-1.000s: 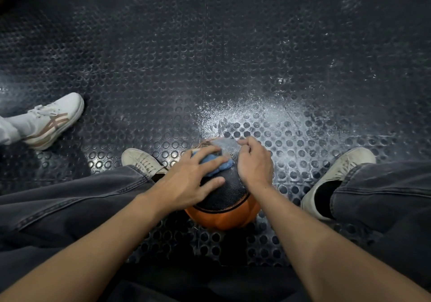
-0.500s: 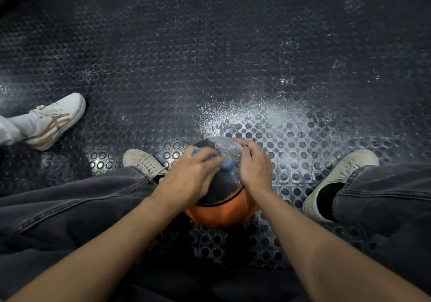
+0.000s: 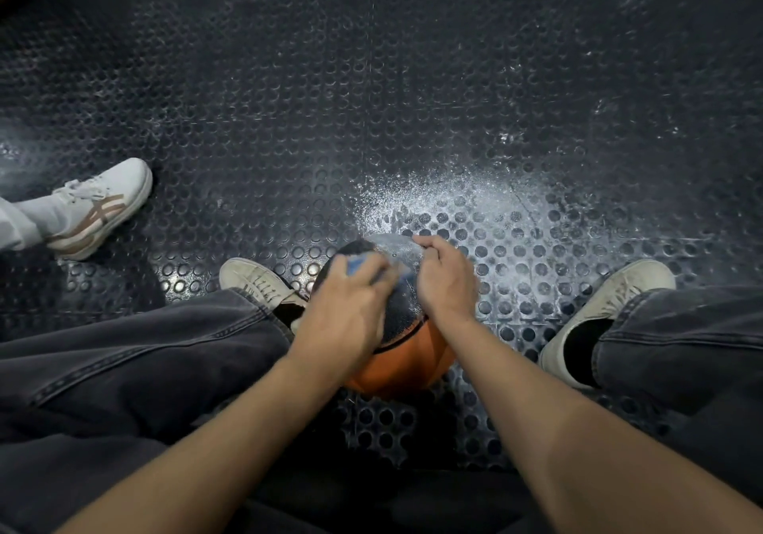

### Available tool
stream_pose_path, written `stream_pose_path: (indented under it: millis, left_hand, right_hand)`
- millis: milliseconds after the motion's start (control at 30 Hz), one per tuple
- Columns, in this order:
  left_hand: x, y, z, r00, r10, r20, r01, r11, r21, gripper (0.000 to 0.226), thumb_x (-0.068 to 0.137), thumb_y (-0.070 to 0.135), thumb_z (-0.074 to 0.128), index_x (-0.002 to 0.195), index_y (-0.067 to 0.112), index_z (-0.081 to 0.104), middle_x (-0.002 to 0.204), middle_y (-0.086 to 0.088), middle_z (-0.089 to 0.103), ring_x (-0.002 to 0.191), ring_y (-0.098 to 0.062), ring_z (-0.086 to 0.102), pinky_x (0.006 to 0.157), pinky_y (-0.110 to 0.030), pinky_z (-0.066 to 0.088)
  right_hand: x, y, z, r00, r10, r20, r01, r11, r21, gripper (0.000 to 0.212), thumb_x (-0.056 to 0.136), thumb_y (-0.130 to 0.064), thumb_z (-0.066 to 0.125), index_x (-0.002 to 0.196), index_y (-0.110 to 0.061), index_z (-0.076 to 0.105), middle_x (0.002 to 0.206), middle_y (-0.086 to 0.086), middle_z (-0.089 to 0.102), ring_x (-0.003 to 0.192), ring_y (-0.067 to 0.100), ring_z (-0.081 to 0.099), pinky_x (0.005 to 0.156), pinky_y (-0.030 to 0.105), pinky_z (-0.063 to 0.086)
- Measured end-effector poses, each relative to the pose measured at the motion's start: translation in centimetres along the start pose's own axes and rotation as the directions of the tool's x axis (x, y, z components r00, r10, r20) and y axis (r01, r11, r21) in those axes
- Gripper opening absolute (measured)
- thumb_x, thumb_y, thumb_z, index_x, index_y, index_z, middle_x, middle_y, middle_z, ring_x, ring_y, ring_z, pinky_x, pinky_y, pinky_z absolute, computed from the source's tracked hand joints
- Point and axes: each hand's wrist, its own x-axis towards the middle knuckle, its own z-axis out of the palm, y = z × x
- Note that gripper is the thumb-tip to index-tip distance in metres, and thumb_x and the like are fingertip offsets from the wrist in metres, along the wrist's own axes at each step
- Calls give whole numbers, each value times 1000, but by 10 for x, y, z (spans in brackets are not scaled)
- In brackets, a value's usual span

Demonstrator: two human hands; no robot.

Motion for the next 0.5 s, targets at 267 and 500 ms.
stream_pose_path:
  millis: [267, 500]
  left_hand:
    - [16, -17, -16, 989, 147, 22, -148, 984, 100, 39, 89, 5, 40, 112, 17, 69, 108, 4, 62, 70, -20, 46, 64, -30, 47]
    - [2, -7, -19, 922, 350, 162, -363, 930, 59, 33, 91, 20, 42, 115, 22, 65, 111, 8, 61, 77, -15, 48, 57, -19, 37]
  right_hand:
    - [1, 3, -5, 998, -12, 59, 11, 1000, 20, 34, 106, -27, 36, 120, -39, 64, 109, -6, 68, 93, 17, 57, 90, 38, 44]
    - [2, 9, -4, 999, -33, 36, 33, 999, 3, 38, 103, -25, 34, 118, -42, 65, 123, -9, 67, 100, 16, 58, 96, 41, 44]
